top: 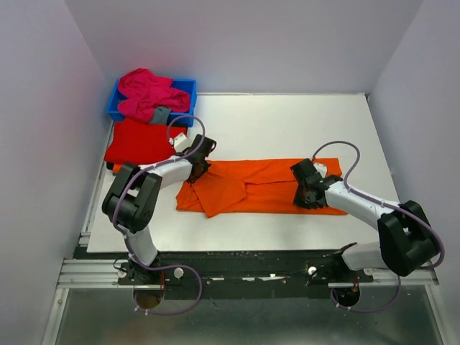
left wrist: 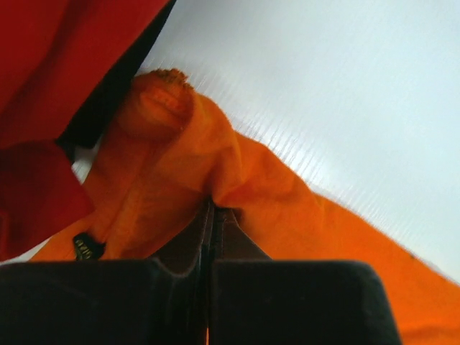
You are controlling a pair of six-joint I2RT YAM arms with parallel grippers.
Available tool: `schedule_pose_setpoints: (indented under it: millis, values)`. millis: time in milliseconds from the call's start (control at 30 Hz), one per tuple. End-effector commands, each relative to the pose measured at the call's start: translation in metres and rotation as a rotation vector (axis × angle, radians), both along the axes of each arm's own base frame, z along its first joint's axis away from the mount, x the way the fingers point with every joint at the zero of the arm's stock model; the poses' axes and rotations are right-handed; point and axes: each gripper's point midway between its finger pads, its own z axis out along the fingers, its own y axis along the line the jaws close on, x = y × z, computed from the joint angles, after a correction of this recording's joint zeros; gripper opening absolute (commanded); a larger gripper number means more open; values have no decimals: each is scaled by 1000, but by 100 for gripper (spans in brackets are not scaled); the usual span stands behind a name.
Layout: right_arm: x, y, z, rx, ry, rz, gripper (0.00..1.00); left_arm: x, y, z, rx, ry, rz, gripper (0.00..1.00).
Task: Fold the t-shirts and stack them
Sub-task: Rotate the tshirt 90 degrees
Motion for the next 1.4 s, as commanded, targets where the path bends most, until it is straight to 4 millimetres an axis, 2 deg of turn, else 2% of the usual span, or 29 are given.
schedule_pose_setpoints:
  millis: [0,133,233,300,400,467,533,600,667,733,800,833,900,1000,1067,1133,1167,1267,1367]
  values:
    - [4,-6,-4,-37,12,-52,1,14,-6,-9,32,23,-25,0]
    - [0,5,-11,-60,71,-35,1,25,-18,-18,6,30,-41,0]
    - [-10,27,-17,-45,93,7,1,37,-28,-20,-7,25,-59,0]
    - [-17,50,-19,-5,97,44,1,49,-36,-24,-5,27,-84,0]
    - [-29,102,-21,84,107,124,1,77,-55,-22,8,16,-125,0]
    - [-38,142,-26,127,108,176,1,103,-79,-14,-6,-46,-201,0]
    - [-50,192,-27,196,116,268,1,126,-108,-5,-31,-102,-267,0]
    - [-54,236,-16,241,112,333,1,148,-136,3,-48,-134,-332,0]
    - [-55,262,0,271,73,388,1,161,-162,-2,-60,-116,-417,0]
    - [-47,258,15,261,22,375,1,171,-185,-7,-96,-93,-488,0]
    - [-36,243,35,253,-62,375,1,180,-205,-10,-145,-102,-554,0]
    - [-33,229,40,242,-92,360,1,185,-210,-11,-154,-112,-567,0]
    - [-27,206,64,265,-176,352,1,192,-217,-11,-168,-138,-578,0]
    - [-21,159,84,262,-255,292,1,197,-231,-11,-236,-176,-594,0]
    - [-20,131,85,248,-255,263,1,201,-237,-10,-261,-188,-591,0]
    - [-22,106,77,202,-211,242,1,209,-235,-9,-269,-203,-580,0]
    - [-24,98,71,176,-183,238,1,214,-234,-1,-277,-222,-576,0]
    - [-33,90,55,130,-114,259,1,221,-234,36,-303,-295,-599,0]
    - [-39,94,41,149,-76,289,1,221,-232,83,-287,-381,-642,0]
